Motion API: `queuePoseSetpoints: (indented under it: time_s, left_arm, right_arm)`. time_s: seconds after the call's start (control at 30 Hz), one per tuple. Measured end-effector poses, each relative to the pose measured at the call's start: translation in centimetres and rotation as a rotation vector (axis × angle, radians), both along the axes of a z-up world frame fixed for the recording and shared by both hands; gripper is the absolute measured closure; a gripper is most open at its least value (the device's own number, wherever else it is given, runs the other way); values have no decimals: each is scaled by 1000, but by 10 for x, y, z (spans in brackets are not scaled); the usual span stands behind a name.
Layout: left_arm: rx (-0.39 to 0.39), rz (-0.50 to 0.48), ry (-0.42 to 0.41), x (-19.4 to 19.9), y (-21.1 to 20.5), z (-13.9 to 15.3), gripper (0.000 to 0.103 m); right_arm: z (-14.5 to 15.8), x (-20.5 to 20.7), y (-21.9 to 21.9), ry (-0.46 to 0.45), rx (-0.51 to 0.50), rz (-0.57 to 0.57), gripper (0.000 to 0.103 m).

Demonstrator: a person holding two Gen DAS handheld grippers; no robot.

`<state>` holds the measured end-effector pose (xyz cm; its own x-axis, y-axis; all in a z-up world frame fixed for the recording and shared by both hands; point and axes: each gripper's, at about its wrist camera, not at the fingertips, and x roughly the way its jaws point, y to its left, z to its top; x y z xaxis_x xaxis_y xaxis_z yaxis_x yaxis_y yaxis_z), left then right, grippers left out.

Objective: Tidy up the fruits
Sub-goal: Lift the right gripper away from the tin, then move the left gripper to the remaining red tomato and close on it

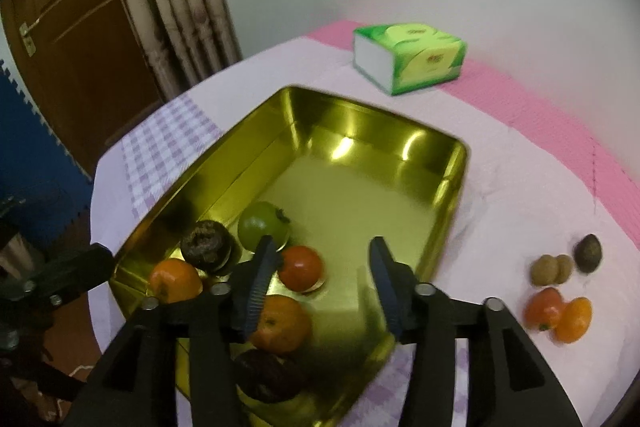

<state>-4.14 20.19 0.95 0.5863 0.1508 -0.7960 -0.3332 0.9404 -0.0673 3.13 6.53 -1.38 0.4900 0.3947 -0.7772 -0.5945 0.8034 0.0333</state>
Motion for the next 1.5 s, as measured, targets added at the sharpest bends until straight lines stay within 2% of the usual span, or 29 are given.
queuePoseSetpoints:
  time_s: [0.2,0.3,0.47,0.63,0.83,1.0,1.17,1.37,1.5]
  left_arm:
    - [12,-2,-2,0,-2,0,5]
    - [19,2,3,1,-2,0,5]
    - [27,-28,7,5,-13,0,5]
    - [61,-115,30,24,-51,0,5]
    - [30,-251,30,61,-110,7,5]
    - [41,-337,45,92,-160,0,6]
    - [54,-405,90,116,-198,-15,10]
    - [68,-461,123,134,-223,-28,20]
    - [70,-494,143,144,-232,-38,31]
  right_arm:
    - [29,1,-58,-98,44,-104,42]
    - [34,9,-105,-131,37,-211,32]
    - [25,30,-193,-106,31,-428,24]
    - [2,47,-247,-84,-32,-543,22]
    - [-29,61,-278,-36,-86,-574,21]
    - [-35,65,-296,-16,-65,-576,21]
    - [-40,72,-299,-30,-93,-550,10]
    - [-43,76,-305,-22,-85,-520,2]
    - [-43,78,-307,-16,-87,-492,0]
